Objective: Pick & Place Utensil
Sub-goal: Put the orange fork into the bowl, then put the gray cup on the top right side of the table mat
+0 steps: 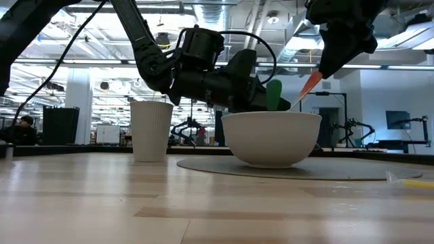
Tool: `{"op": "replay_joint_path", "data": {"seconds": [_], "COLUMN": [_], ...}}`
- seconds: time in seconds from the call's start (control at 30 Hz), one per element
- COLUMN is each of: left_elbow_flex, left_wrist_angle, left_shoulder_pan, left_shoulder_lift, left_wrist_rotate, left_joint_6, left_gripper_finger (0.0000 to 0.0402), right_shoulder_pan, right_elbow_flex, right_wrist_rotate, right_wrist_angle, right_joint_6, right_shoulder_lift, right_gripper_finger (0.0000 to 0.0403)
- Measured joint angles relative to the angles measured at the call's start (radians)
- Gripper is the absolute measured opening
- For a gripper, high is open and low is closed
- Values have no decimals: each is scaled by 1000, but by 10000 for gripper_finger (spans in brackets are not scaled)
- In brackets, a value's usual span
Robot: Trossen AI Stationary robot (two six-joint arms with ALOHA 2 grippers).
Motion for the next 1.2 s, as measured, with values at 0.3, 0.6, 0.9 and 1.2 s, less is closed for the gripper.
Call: {"op": "replay_joint_path", "data": {"seconds": [0.3, 0.6, 0.9, 1.2], "left_elbow_flex": [0, 0, 0, 0], "left_wrist_angle": [-13, -22, -23, -61], "left_shoulder_pan": [-2, -22, -33, -33], "left_shoulder_lift": [0, -1, -1, -1], "left_wrist_rotate": [6, 0, -4, -44], "left_joint_6": [-3, -7, -8, -40], "left_gripper_finger": [6, 6, 6, 6], "right_shoulder_pan": [9, 8, 9, 9], "right_elbow_flex": [0, 0, 1, 1], "right_wrist_rotate": [-11, -26, -51, -52], "right_wrist_angle": [5, 32, 52, 51], "right_joint_6": [1, 0, -23, -26], "right_shoulder_lift": [0, 22, 34, 34], "right_gripper_finger": [55, 55, 55, 55]}}
